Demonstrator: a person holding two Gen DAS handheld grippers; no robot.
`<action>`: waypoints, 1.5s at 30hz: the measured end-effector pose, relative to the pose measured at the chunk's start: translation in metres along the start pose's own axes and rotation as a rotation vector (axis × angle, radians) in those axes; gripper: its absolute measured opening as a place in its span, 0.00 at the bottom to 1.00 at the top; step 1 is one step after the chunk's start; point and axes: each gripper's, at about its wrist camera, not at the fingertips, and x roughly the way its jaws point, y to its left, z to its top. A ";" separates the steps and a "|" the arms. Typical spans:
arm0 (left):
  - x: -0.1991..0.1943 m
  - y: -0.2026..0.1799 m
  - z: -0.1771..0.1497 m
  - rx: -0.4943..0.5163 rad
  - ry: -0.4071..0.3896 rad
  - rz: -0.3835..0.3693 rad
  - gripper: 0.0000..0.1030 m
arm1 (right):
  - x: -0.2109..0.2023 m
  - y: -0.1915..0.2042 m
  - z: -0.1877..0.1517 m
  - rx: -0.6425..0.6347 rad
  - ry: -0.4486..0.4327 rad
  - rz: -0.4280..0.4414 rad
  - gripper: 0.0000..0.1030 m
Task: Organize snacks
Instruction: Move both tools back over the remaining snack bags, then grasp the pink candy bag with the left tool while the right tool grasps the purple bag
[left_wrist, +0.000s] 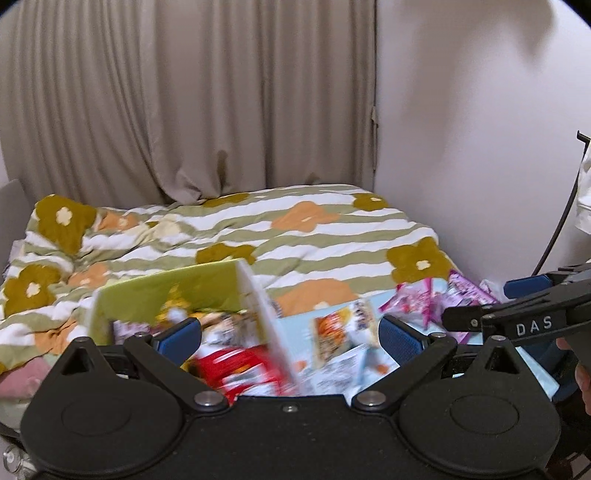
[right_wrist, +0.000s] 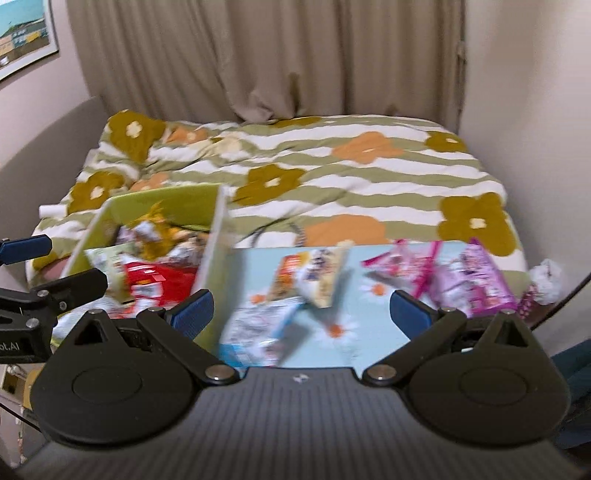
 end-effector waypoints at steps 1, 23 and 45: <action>0.007 -0.012 0.004 -0.001 0.003 -0.006 1.00 | 0.001 -0.013 0.001 0.004 0.004 -0.008 1.00; 0.246 -0.196 0.043 0.159 0.155 -0.097 1.00 | 0.127 -0.222 0.013 -0.026 0.195 0.033 1.00; 0.359 -0.208 0.012 0.075 0.393 -0.109 0.73 | 0.201 -0.230 0.002 -0.140 0.267 0.150 1.00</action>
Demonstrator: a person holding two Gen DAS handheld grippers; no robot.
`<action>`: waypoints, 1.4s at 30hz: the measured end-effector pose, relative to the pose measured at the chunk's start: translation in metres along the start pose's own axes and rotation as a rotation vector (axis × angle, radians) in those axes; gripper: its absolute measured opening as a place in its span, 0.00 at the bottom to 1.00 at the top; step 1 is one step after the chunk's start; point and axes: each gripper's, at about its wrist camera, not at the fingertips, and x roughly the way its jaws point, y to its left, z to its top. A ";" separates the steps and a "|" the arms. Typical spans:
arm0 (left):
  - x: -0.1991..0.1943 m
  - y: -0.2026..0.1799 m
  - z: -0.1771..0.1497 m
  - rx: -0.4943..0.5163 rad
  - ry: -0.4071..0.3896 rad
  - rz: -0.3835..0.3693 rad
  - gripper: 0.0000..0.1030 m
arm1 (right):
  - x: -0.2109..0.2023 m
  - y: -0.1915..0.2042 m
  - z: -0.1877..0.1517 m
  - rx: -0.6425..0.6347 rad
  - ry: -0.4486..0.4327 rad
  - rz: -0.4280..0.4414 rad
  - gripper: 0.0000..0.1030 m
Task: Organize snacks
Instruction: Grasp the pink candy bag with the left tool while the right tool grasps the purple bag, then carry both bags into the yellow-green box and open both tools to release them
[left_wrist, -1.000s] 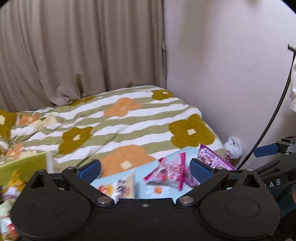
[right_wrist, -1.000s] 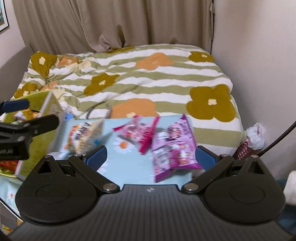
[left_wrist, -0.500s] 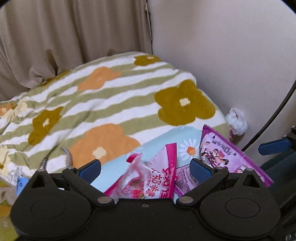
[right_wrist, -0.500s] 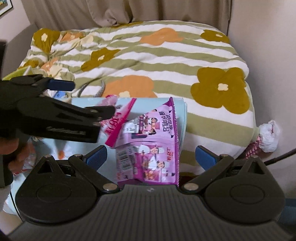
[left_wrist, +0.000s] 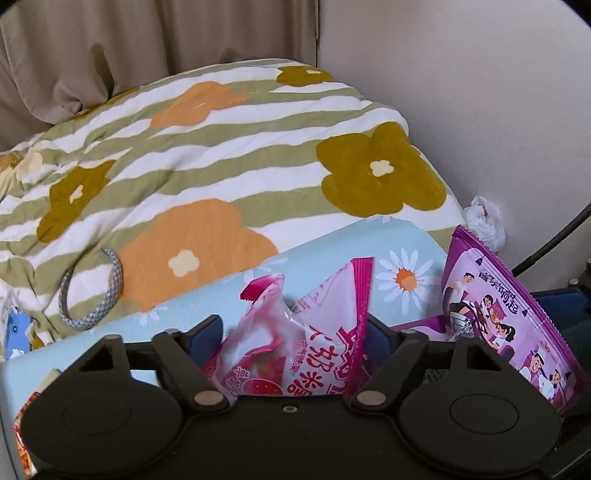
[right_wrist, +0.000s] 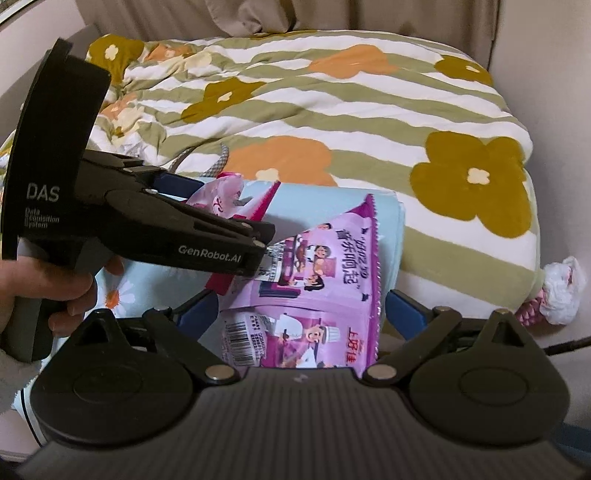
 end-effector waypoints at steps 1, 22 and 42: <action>0.001 0.000 0.000 0.005 0.002 -0.002 0.68 | 0.002 0.002 0.000 -0.007 0.004 0.003 1.00; -0.047 0.009 -0.027 -0.089 0.000 0.068 0.49 | 0.022 0.005 0.005 -0.038 0.028 0.017 1.00; -0.135 0.000 -0.041 -0.126 -0.148 0.093 0.49 | -0.028 0.023 0.007 -0.041 -0.051 0.050 0.73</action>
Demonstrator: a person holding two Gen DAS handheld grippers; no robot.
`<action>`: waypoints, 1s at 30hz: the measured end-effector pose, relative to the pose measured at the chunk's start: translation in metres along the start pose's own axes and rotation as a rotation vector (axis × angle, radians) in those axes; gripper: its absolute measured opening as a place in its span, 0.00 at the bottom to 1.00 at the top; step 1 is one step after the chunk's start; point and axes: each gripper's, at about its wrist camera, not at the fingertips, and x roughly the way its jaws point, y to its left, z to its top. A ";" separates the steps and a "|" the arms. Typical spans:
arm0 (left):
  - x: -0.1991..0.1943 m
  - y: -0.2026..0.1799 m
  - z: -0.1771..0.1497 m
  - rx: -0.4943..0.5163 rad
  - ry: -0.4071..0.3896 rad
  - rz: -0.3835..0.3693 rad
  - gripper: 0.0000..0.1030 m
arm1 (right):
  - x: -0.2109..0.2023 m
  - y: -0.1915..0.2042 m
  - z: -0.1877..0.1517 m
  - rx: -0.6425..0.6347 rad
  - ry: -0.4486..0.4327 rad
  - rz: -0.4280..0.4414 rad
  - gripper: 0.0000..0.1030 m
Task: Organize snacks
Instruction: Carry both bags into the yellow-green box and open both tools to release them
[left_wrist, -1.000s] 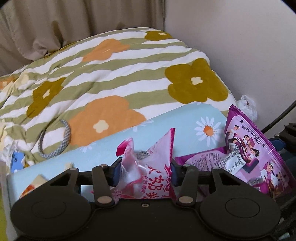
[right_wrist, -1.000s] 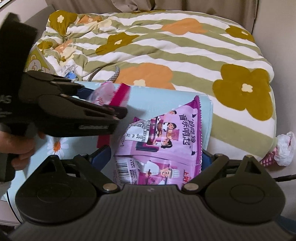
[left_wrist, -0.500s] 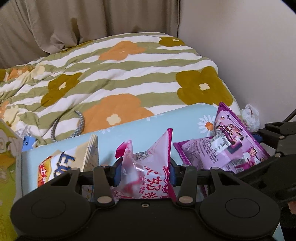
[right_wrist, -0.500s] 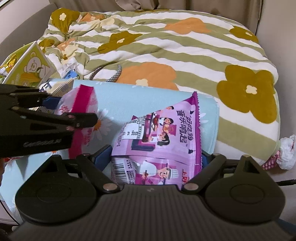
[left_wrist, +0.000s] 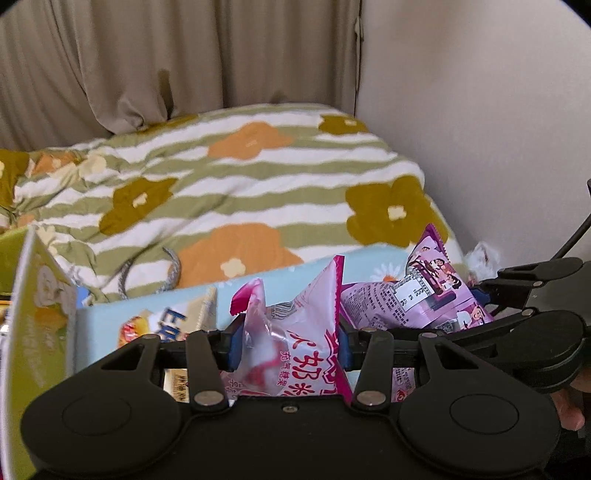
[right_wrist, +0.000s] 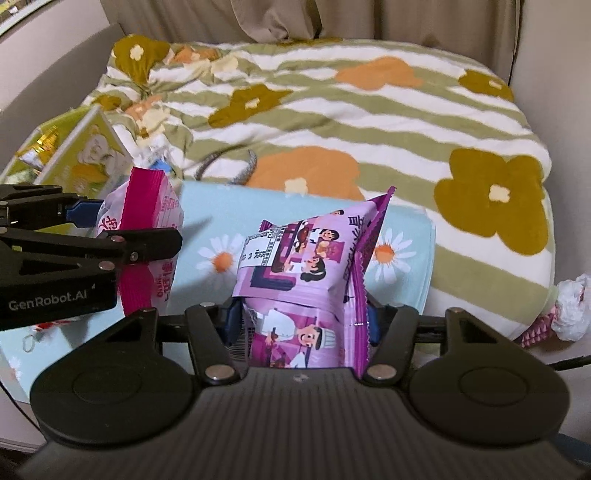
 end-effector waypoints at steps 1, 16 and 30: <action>-0.009 0.001 0.001 -0.003 -0.015 0.004 0.49 | -0.008 0.005 0.002 -0.005 -0.015 0.003 0.73; -0.147 0.091 0.002 -0.120 -0.246 0.168 0.49 | -0.083 0.129 0.067 -0.139 -0.207 0.143 0.73; -0.184 0.272 0.011 -0.170 -0.233 0.244 0.49 | -0.054 0.297 0.139 -0.132 -0.251 0.217 0.73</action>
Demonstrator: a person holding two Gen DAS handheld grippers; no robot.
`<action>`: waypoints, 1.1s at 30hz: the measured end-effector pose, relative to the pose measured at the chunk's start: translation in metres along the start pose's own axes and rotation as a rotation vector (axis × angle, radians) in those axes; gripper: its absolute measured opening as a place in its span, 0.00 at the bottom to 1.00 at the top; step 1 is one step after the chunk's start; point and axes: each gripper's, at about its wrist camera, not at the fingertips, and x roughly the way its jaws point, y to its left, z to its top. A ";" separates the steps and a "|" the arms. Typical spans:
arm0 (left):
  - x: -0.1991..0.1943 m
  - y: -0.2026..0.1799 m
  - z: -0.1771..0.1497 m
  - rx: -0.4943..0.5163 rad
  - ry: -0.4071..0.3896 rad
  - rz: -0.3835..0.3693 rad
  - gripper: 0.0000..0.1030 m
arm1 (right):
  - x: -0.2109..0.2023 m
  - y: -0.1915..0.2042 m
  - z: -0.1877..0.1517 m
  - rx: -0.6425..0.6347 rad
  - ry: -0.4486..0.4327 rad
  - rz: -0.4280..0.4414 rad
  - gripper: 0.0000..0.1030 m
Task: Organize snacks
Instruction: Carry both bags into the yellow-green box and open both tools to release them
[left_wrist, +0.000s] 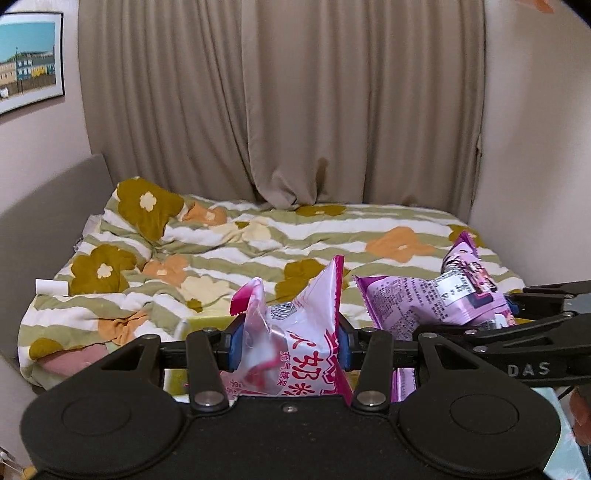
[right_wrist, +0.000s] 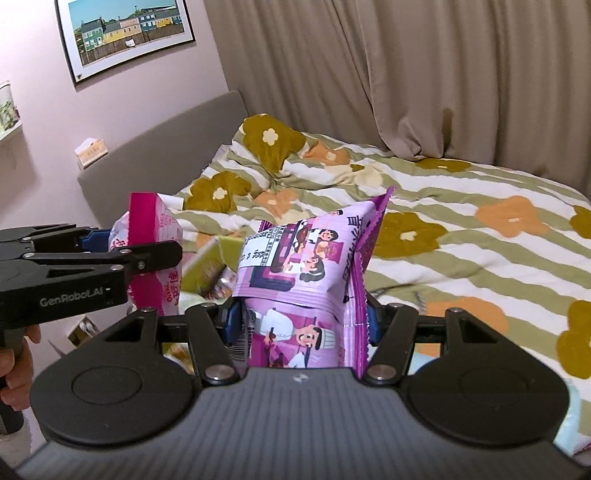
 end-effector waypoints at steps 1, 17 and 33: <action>0.009 0.010 0.002 -0.002 0.011 -0.008 0.49 | 0.009 0.008 0.004 0.010 0.004 -0.007 0.73; 0.098 0.074 -0.026 0.046 0.116 -0.121 1.00 | 0.087 0.035 -0.012 0.125 0.117 -0.186 0.73; 0.033 0.096 -0.042 -0.026 0.080 -0.057 1.00 | 0.094 0.060 -0.003 0.131 0.104 -0.057 0.82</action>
